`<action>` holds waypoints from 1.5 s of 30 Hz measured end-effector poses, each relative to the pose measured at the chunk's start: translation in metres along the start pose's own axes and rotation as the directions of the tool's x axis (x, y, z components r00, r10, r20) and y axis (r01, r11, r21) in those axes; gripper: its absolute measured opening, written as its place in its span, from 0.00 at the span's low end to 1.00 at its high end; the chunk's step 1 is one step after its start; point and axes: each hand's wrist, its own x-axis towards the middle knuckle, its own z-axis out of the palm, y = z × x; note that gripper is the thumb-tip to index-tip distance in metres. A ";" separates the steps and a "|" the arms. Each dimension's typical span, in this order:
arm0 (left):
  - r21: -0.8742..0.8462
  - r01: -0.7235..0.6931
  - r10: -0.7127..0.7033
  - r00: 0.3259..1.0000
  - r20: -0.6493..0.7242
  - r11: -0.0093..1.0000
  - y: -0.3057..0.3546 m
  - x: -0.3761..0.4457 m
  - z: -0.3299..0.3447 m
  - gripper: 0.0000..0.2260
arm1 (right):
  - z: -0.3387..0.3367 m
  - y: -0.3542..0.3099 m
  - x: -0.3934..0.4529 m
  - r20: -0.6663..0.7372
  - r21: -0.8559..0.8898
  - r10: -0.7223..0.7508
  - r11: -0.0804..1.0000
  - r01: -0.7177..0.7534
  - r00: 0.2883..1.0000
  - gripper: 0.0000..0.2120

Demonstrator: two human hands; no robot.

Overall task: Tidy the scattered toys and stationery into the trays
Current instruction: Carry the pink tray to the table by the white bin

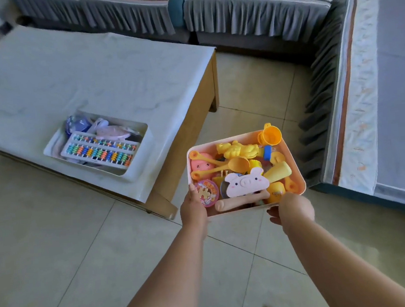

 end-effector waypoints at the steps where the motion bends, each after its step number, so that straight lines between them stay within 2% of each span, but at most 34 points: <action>1: -0.005 0.003 -0.003 1.000 -0.007 1.000 0.010 -0.002 -0.002 0.23 | 0.002 -0.008 -0.007 -0.001 -0.003 -0.014 1.000 0.014 1.000 0.11; 8: -0.095 -0.016 0.014 1.000 -0.021 0.995 0.071 -0.006 -0.036 0.24 | 0.026 -0.051 -0.062 -0.026 -0.088 -0.180 0.980 0.177 0.983 0.15; 13: -0.198 0.003 -0.003 1.000 0.002 0.980 0.107 0.016 -0.081 0.21 | 0.062 -0.072 -0.106 0.014 -0.098 -0.317 0.944 0.316 0.948 0.12; 17: -0.269 0.016 -0.013 1.000 0.014 0.963 0.137 0.039 -0.147 0.25 | 0.113 -0.078 -0.152 0.058 -0.112 -0.442 0.888 0.446 0.895 0.16; 19: -0.273 0.011 -0.012 1.000 -0.002 0.962 0.151 0.049 -0.185 0.28 | 0.140 -0.080 -0.176 0.079 -0.132 -0.472 0.868 0.478 0.878 0.15; 22: -0.262 0.007 -0.014 1.000 -0.026 0.965 0.176 0.068 -0.253 0.28 | 0.192 -0.078 -0.209 0.107 -0.109 -0.527 0.837 0.537 0.843 0.14; 27: -0.233 -0.022 0.008 0.998 -0.058 0.972 0.206 0.108 -0.379 0.31 | 0.294 -0.067 -0.266 0.242 -0.070 -0.513 0.837 0.543 0.823 0.08; 29: -0.225 -0.037 0.018 0.996 -0.086 0.974 0.216 0.123 -0.419 0.31 | 0.330 -0.063 -0.282 0.292 -0.109 -0.508 0.824 0.556 0.810 0.07; 33: -0.220 -0.058 0.029 0.991 -0.134 0.974 0.237 0.157 -0.484 0.30 | 0.398 -0.056 -0.312 0.365 -0.050 -0.485 0.842 0.537 0.795 0.09; 35: -0.225 -0.055 0.022 0.989 -0.146 0.973 0.243 0.176 -0.508 0.29 | 0.430 -0.053 -0.318 0.374 -0.061 -0.480 0.841 0.538 0.793 0.13; 39: -0.237 -0.077 0.033 0.982 -0.185 0.968 0.260 0.222 -0.549 0.28 | 0.496 -0.054 -0.322 0.412 -0.025 -0.446 0.866 0.500 0.794 0.14; 41: -0.225 -0.112 0.066 0.977 -0.202 0.968 0.272 0.247 -0.565 0.26 | 0.528 -0.055 -0.318 0.468 -0.045 -0.504 0.807 0.589 0.726 0.16; 42: -0.215 -0.125 0.082 0.977 -0.197 0.969 0.279 0.266 -0.572 0.25 | 0.547 -0.056 -0.316 0.481 -0.176 -0.504 0.746 0.642 0.717 0.15; 43: -0.195 -0.140 0.101 0.975 -0.197 0.971 0.286 0.282 -0.578 0.24 | 0.559 -0.061 -0.319 0.454 -0.210 -0.514 0.733 0.647 0.728 0.15; 44: -0.177 -0.153 0.116 0.973 -0.202 0.972 0.292 0.297 -0.584 0.22 | 0.572 -0.062 -0.325 0.423 -0.324 -0.543 0.657 0.681 0.726 0.15; 45: -0.161 -0.163 0.128 0.970 -0.206 0.973 0.299 0.313 -0.589 0.20 | 0.588 -0.064 -0.323 0.434 -0.430 -0.593 0.525 0.734 0.679 0.15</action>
